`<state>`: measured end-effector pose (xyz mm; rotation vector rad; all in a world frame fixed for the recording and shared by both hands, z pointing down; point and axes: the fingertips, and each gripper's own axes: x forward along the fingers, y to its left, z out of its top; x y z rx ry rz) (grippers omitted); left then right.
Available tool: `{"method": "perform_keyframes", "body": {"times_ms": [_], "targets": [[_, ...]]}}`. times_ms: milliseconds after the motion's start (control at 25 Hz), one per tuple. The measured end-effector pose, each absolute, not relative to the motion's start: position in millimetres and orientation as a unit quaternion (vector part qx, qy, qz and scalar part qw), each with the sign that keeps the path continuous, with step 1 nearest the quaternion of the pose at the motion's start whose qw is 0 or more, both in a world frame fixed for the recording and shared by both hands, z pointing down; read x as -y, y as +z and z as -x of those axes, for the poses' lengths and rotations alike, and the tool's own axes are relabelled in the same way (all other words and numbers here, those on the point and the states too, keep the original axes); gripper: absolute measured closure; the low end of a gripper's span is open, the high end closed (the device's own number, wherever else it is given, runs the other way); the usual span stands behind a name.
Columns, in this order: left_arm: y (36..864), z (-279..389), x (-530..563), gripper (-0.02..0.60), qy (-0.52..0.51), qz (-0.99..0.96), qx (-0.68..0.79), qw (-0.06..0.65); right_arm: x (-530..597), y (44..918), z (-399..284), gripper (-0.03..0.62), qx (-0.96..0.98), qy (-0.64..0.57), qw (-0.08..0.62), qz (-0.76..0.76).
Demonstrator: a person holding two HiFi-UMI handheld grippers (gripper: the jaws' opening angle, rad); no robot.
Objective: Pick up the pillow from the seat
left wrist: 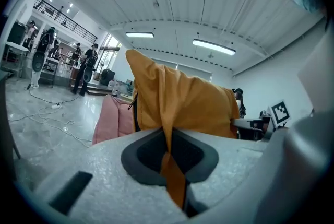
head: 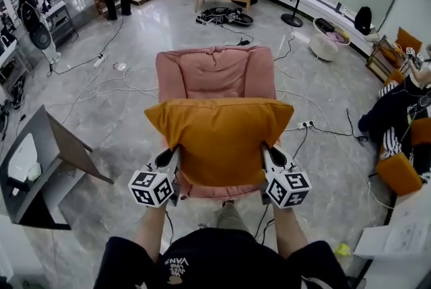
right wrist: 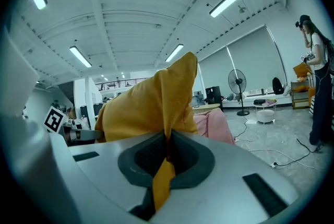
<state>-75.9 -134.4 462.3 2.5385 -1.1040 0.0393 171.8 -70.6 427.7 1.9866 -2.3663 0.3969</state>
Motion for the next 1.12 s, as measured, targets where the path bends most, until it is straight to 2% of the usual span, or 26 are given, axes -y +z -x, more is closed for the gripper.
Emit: {"method": "perform_keyframes", "body": {"times_ms": [560, 1120], "targets": [[396, 106, 103, 0.557, -0.045, -0.913, 0.379, 0.145, 24, 374, -141, 0.583, 0.761, 0.101, -0.041, -0.640], [363, 127, 74, 0.557, -0.066, -0.921, 0.365, 0.122, -16, 348, -120, 0.583, 0.761, 0.085, -0.078, -0.638]]}}
